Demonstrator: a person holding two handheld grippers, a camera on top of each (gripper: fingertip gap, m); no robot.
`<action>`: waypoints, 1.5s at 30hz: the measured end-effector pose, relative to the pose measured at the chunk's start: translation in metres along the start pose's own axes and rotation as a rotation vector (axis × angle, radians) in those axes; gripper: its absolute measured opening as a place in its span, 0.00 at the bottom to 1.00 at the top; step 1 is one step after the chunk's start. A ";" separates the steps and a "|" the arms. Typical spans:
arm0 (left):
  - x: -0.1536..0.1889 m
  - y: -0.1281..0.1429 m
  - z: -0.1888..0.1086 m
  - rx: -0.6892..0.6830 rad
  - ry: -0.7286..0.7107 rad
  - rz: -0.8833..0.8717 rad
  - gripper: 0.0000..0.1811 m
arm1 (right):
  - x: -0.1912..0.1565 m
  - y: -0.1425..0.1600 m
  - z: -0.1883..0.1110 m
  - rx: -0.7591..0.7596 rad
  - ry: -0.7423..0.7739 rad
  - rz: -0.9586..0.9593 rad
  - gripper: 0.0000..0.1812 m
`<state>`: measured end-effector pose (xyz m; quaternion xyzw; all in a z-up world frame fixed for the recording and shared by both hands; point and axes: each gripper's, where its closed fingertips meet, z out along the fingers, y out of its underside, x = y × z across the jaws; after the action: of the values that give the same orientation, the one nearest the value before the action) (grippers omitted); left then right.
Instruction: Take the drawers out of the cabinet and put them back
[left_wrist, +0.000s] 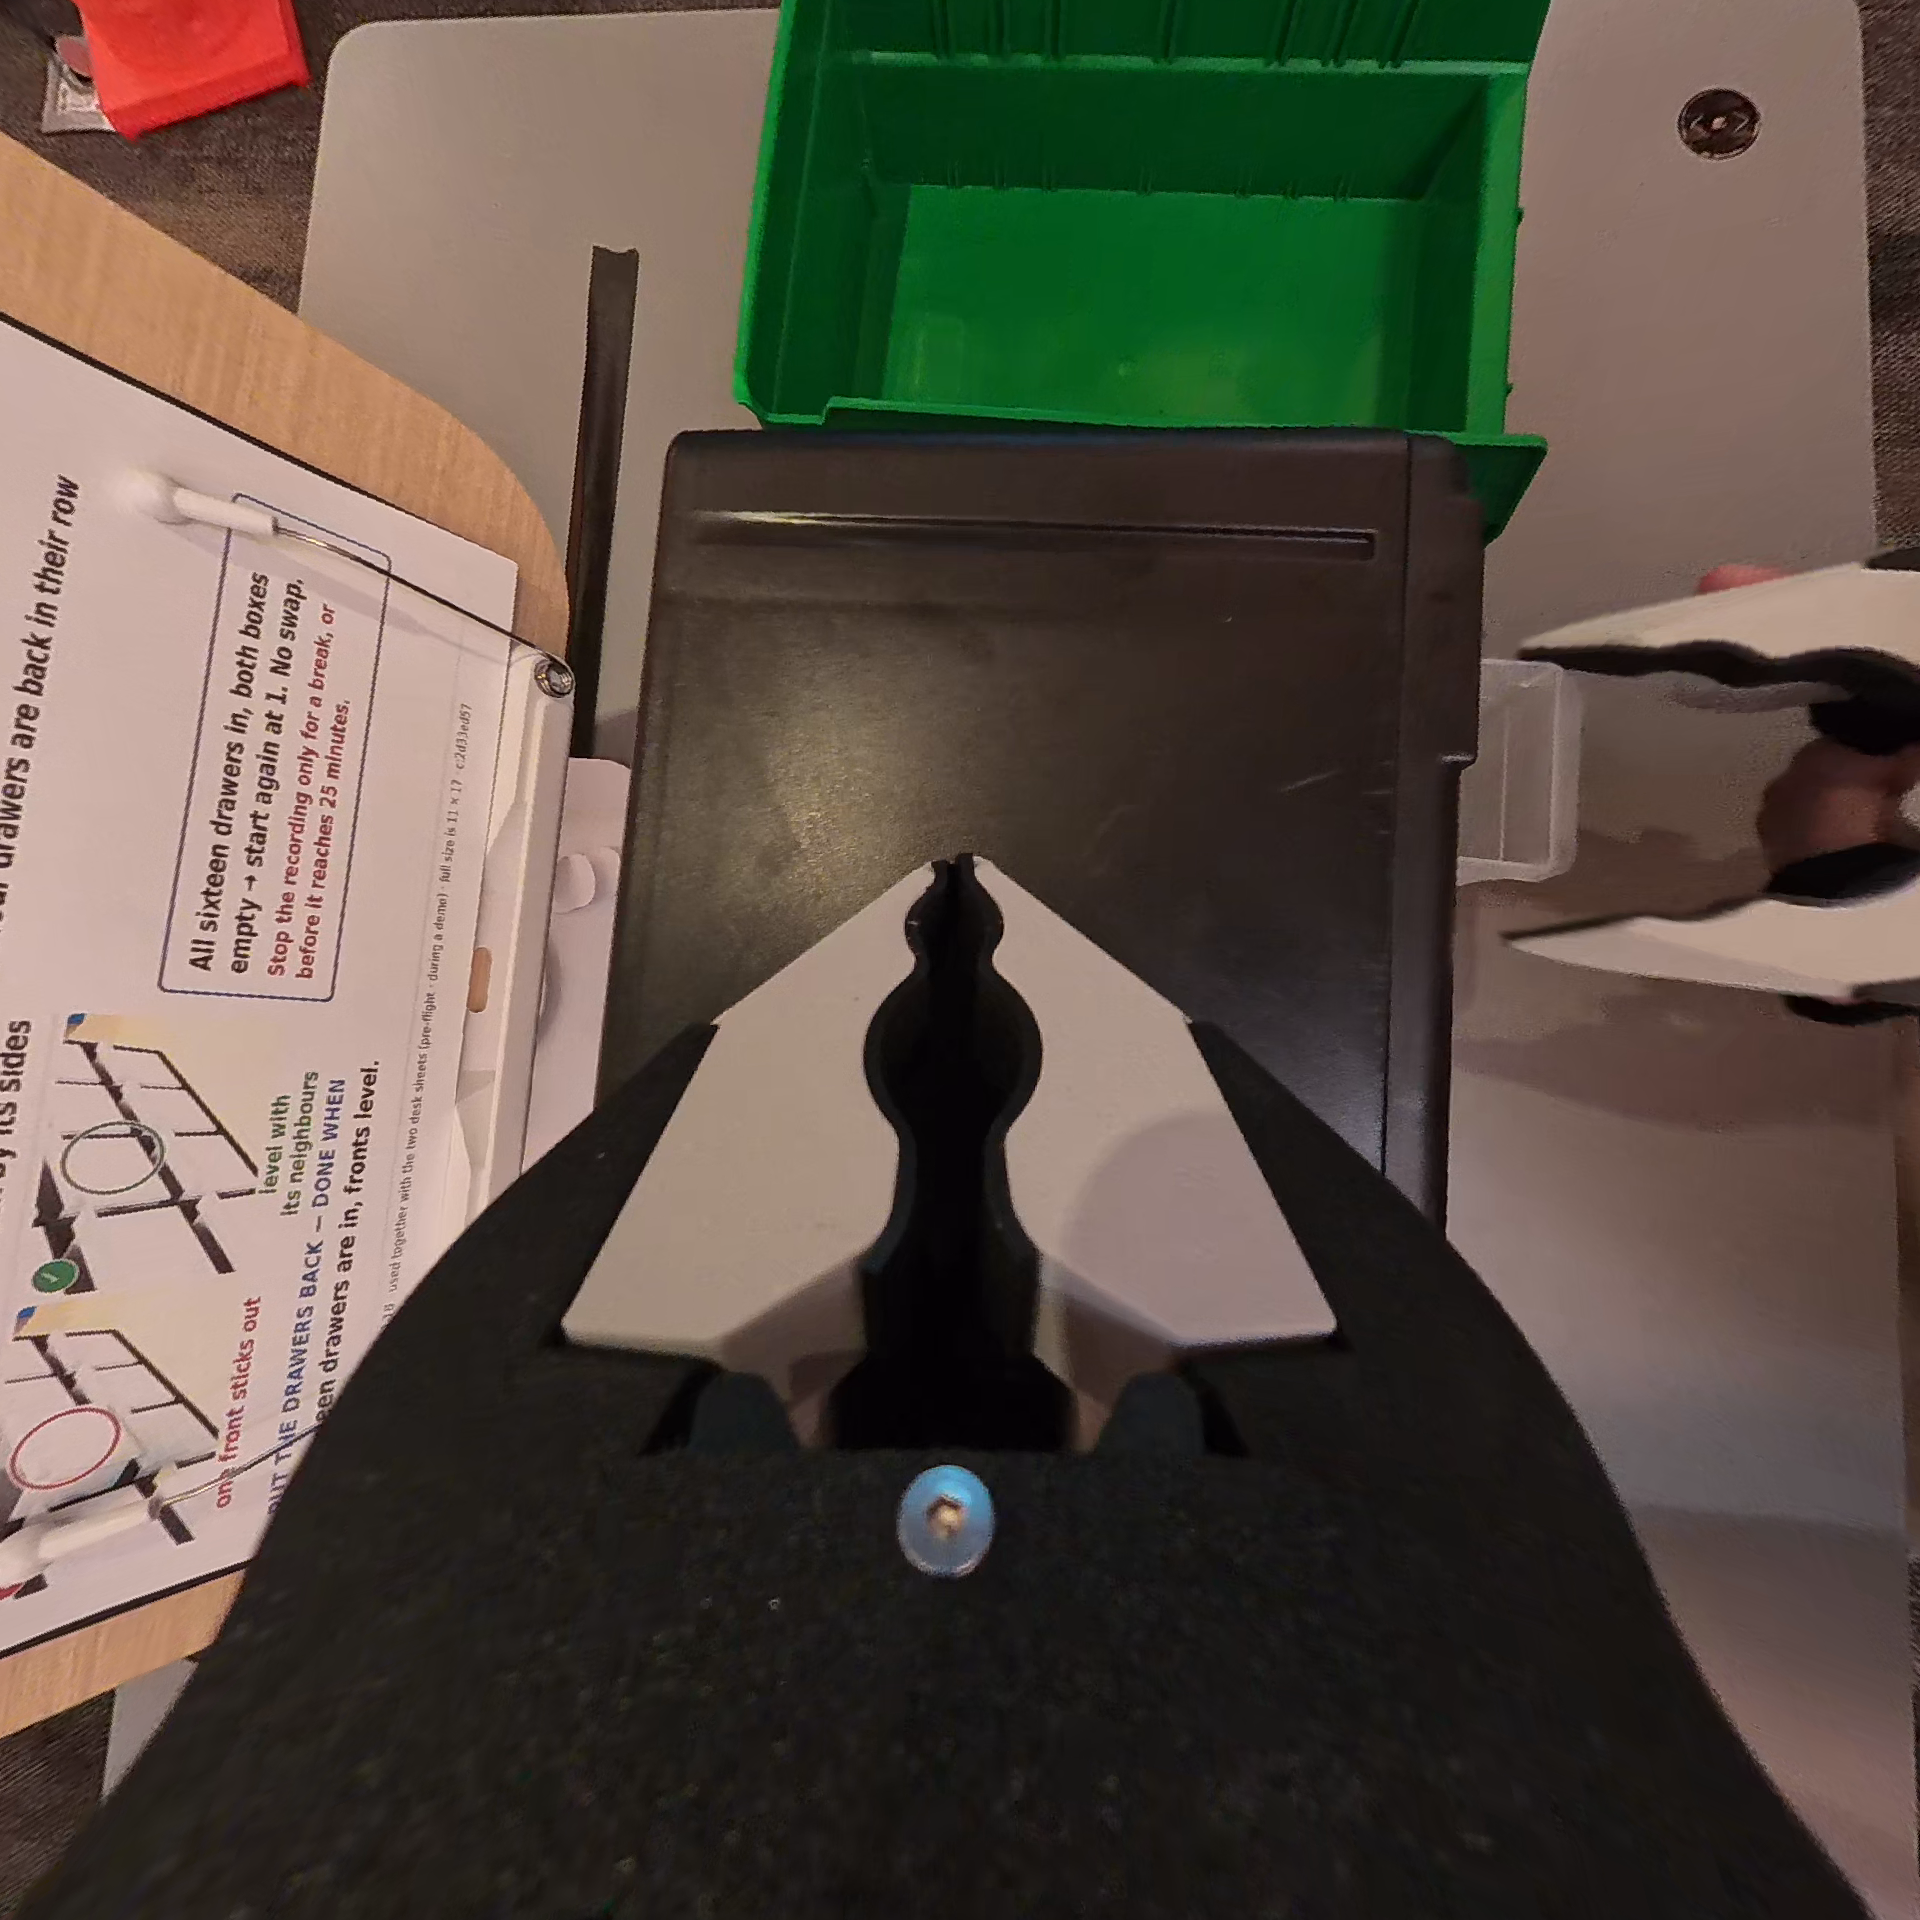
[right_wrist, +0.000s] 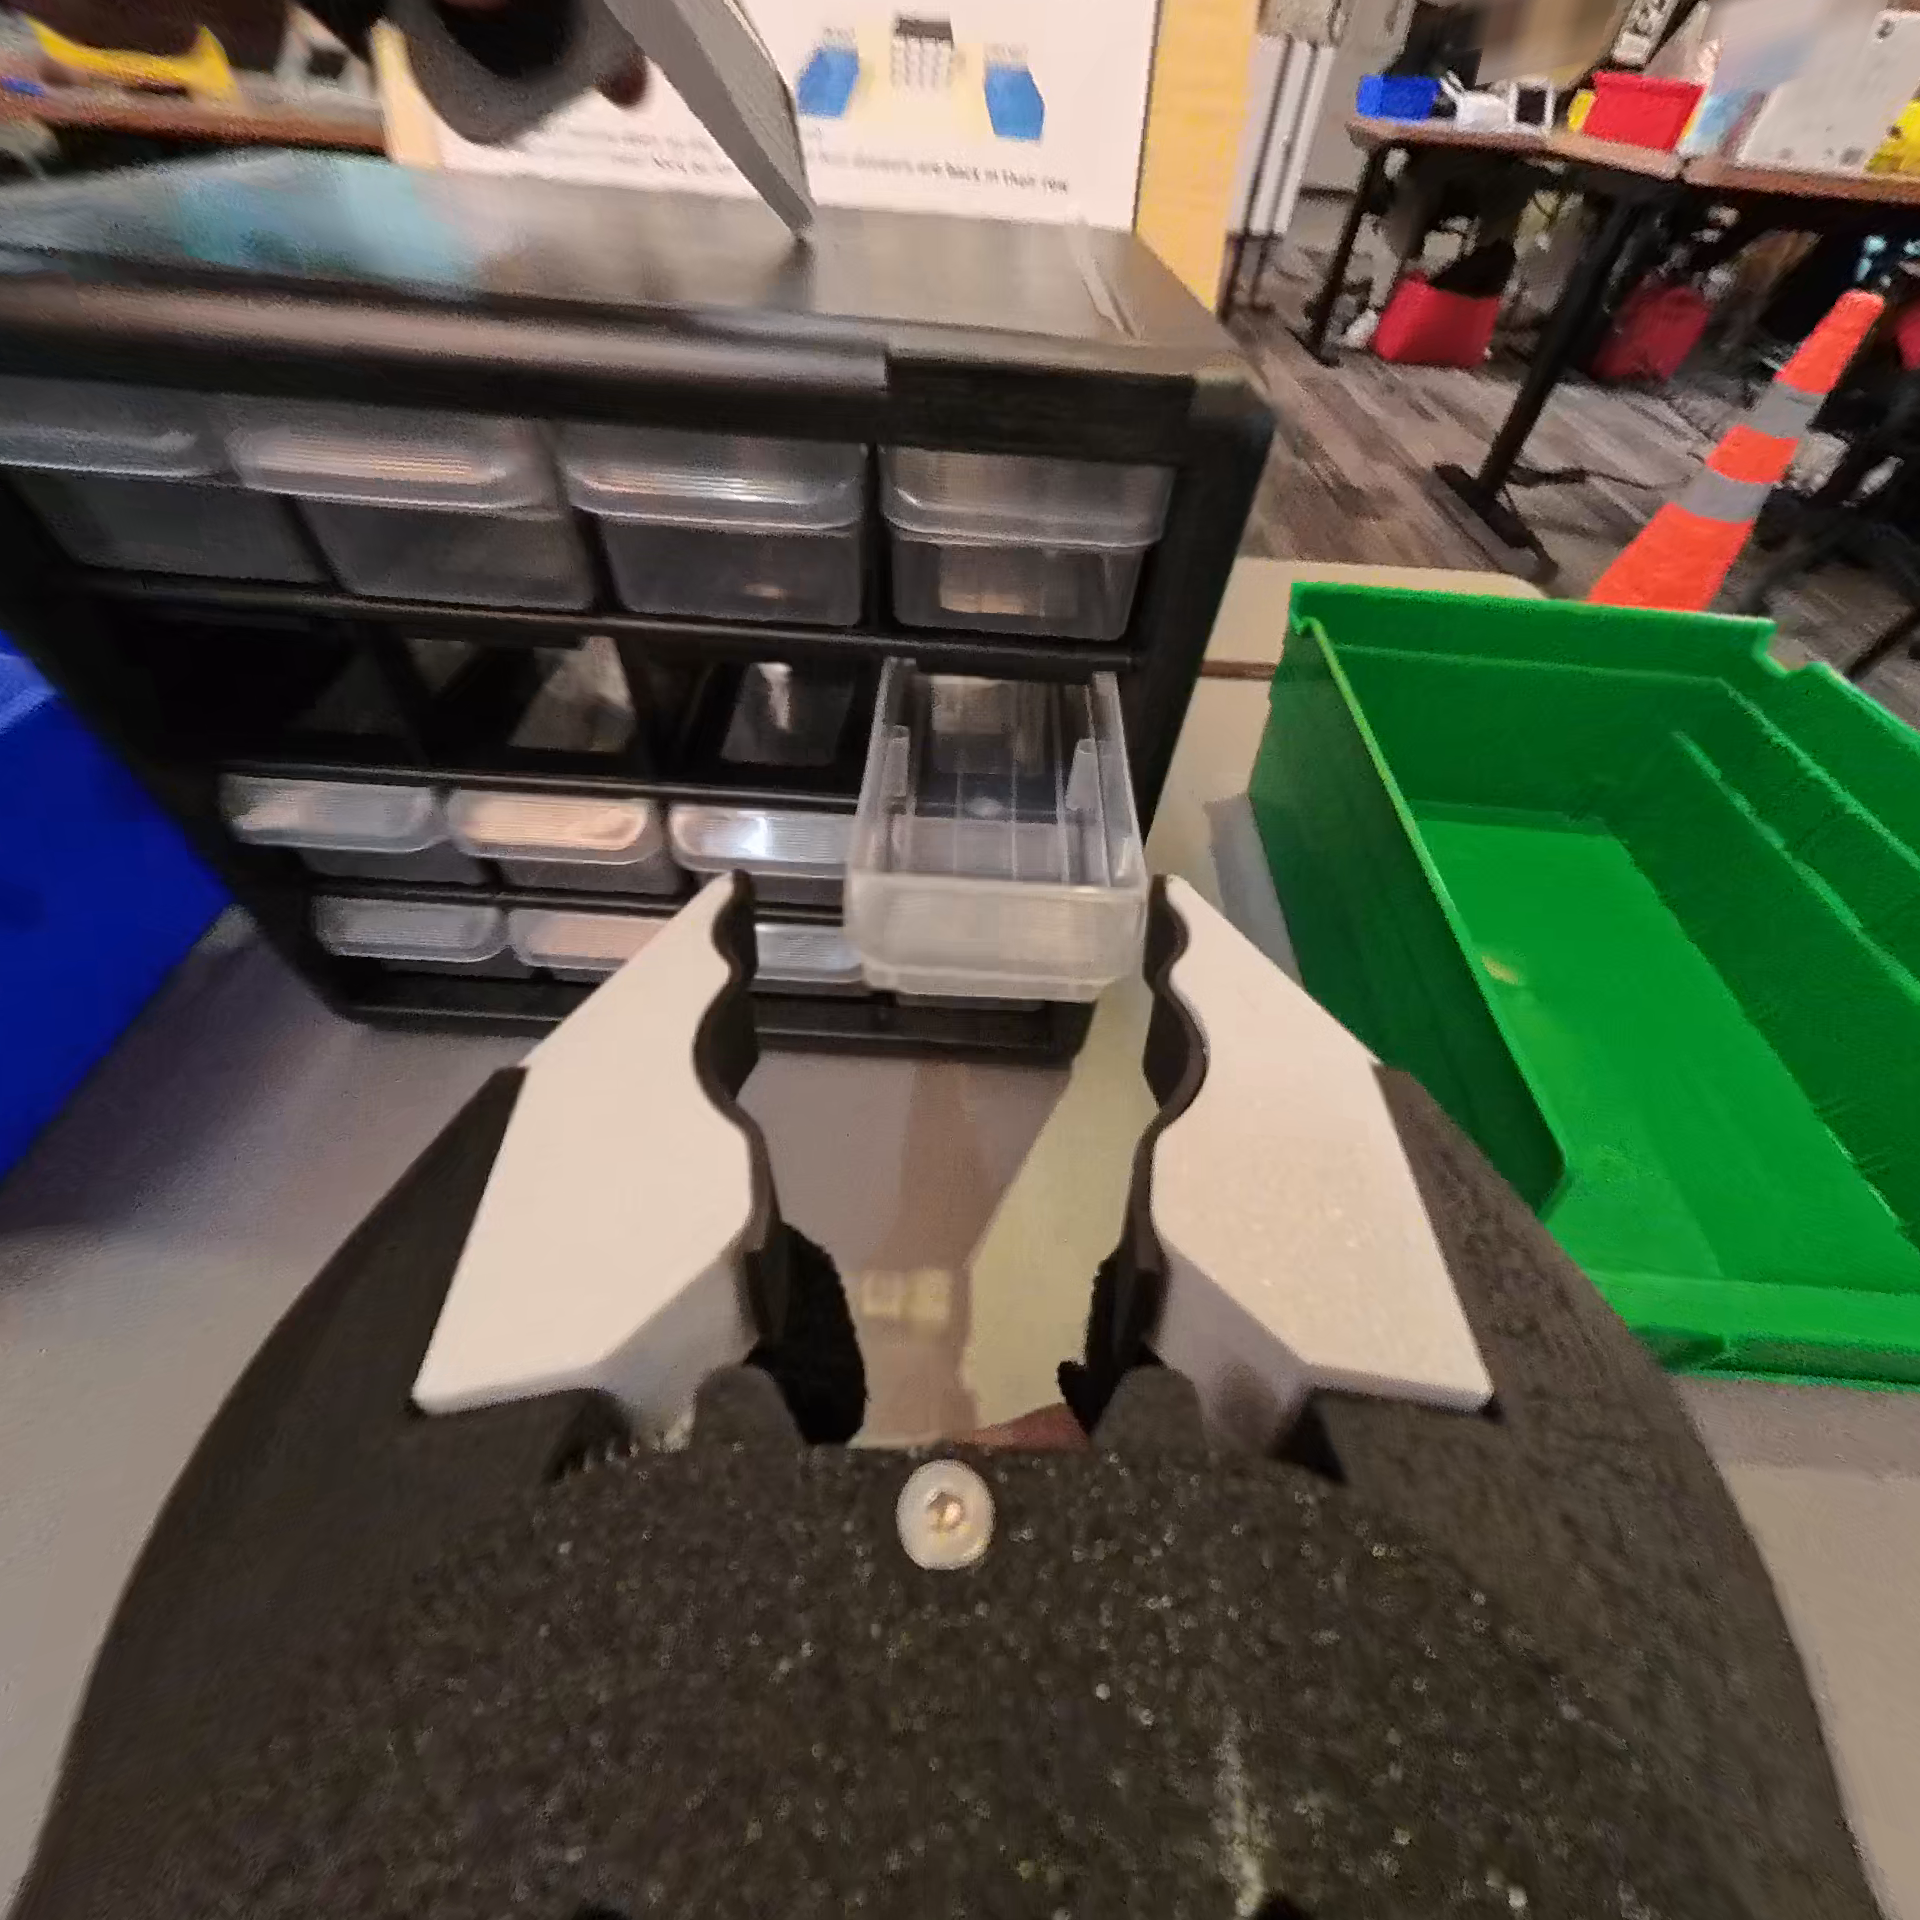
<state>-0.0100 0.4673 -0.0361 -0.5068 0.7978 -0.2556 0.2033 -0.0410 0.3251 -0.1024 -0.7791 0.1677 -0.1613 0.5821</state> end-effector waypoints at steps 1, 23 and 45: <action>0.000 0.000 0.000 0.001 0.001 0.000 0.00 | -0.001 -0.001 -0.009 0.031 -0.012 0.003 0.41; 0.000 0.000 0.000 -0.023 -0.005 0.003 0.00 | 0.013 0.008 0.028 0.123 -0.002 0.004 0.15; 0.000 0.001 -0.001 -0.048 -0.012 -0.003 0.00 | 0.006 0.008 0.058 0.089 -0.067 0.044 0.19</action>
<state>-0.0112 0.4679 -0.0363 -0.5144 0.8016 -0.2335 0.1955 -0.0107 0.3698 -0.1256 -0.7534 0.1580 -0.1297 0.6250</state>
